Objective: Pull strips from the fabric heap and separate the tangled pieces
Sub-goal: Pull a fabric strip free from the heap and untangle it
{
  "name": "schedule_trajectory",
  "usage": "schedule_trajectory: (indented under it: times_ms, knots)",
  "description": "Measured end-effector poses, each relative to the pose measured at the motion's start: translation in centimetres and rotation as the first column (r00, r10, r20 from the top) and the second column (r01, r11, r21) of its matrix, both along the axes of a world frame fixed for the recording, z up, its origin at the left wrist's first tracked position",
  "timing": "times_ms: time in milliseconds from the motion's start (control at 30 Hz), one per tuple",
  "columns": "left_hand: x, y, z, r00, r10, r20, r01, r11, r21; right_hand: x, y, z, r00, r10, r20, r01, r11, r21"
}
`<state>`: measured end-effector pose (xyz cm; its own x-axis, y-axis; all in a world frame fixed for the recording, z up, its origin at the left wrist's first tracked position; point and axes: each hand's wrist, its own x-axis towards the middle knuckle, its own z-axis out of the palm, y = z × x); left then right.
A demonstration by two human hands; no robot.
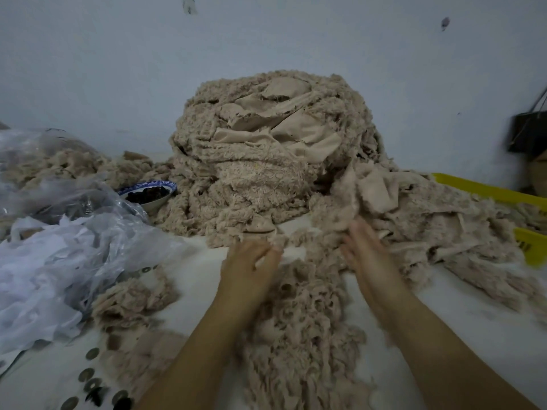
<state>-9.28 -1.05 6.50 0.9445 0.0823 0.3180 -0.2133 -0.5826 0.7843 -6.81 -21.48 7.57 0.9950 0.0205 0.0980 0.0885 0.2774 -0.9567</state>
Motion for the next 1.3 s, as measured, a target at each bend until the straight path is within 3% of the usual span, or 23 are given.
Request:
schedule_trajectory:
  times_ms: [100,167,200,300,400,433,500,567,633,700,767,833,900,967,1000,1067,1100,1167,1233,1300]
  knots:
    - [-0.5,-0.7,-0.6,0.950,-0.251,-0.186,0.294,0.919,0.263,-0.4,1.1,-1.1,1.000,0.024,0.014,-0.020,0.971,-0.237]
    - [-0.3,-0.7,-1.2,0.931,-0.267,-0.248,0.348,0.853,0.389,-0.6,1.6,-1.1,0.999,0.001,0.053,0.019,0.928,-0.373]
    - [-0.2,-0.7,-1.3,0.947,-0.227,-0.227,0.300,0.877,0.375,-0.5,1.6,-1.3,0.997,0.024,0.068,0.008,0.899,-0.438]
    - [0.3,-0.4,-1.1,0.987,-0.053,-0.155,0.071,0.992,0.108,-0.9,2.2,-2.0,0.974,0.214,0.069,-0.114,0.734,-0.669]
    - [0.3,-0.2,-0.9,0.990,-0.028,-0.135,-0.001,0.977,-0.213,-1.0,2.9,-2.7,0.931,0.350,0.101,-0.076,0.458,-0.886]
    - [0.2,-0.2,-0.9,0.991,-0.034,-0.128,-0.008,0.949,-0.314,-1.1,3.2,-2.6,0.923,0.359,0.137,-0.035,0.433,-0.901]
    - [0.1,-0.1,-0.5,0.991,-0.034,-0.128,-0.034,0.867,-0.497,-1.1,3.2,-2.4,0.935,0.316,0.160,-0.024,0.508,-0.861]
    - [0.2,0.3,-0.2,0.993,-0.025,-0.119,-0.058,0.762,-0.645,-0.9,2.6,-1.8,0.978,0.170,0.120,-0.030,0.687,-0.726]
    - [0.4,1.0,0.1,0.993,-0.010,-0.115,-0.086,0.602,-0.794,-0.8,1.8,-1.1,0.996,0.038,0.079,0.009,0.852,-0.524]
    - [0.6,1.7,0.3,0.993,0.021,-0.120,-0.118,0.402,-0.908,-0.6,1.3,-0.7,0.998,-0.051,0.035,0.061,0.928,-0.368]
    - [0.8,2.0,0.4,0.986,0.101,-0.135,-0.159,0.293,-0.943,-0.6,0.9,-0.7,0.997,-0.077,0.006,0.075,0.950,-0.303]
    - [0.9,2.2,0.4,0.959,0.231,-0.165,-0.245,0.377,-0.893,-0.7,0.9,-0.6,0.997,-0.079,-0.016,0.072,0.962,-0.264]
    - [1.1,2.5,-0.1,0.918,0.367,-0.149,-0.359,0.612,-0.704,-0.7,1.2,-0.3,0.998,-0.054,-0.020,0.047,0.965,-0.259]
    - [0.6,1.8,-0.2,0.923,0.385,-0.028,-0.379,0.891,-0.248,-0.9,1.5,-0.2,1.000,0.007,0.015,-0.001,0.940,-0.342]
    - [0.2,1.1,-0.1,0.938,0.339,0.069,-0.336,0.940,-0.051,-1.0,1.7,-0.2,0.998,0.052,0.025,-0.038,0.916,-0.399]
    - [-0.6,0.1,0.5,0.985,0.114,0.126,-0.127,0.987,0.099,-1.1,2.0,-0.6,0.993,0.119,0.022,-0.092,0.860,-0.502]
    - [-1.0,-0.3,0.8,0.997,-0.066,0.025,0.064,0.993,0.097,-1.1,2.0,-0.7,0.995,0.098,0.029,-0.068,0.845,-0.530]
    - [-1.7,-0.9,1.3,0.859,-0.427,-0.283,0.458,0.888,0.049,-0.7,1.7,-0.9,0.999,0.001,0.043,0.022,0.839,-0.543]
    - [-1.9,-1.1,1.0,0.720,-0.487,-0.495,0.625,0.764,0.158,-0.3,1.4,-1.0,0.998,-0.057,0.026,0.062,0.842,-0.536]
    - [-1.4,-1.2,0.3,0.770,-0.428,-0.473,0.608,0.717,0.340,-0.2,1.2,-1.2,0.997,-0.079,-0.002,0.066,0.847,-0.527]
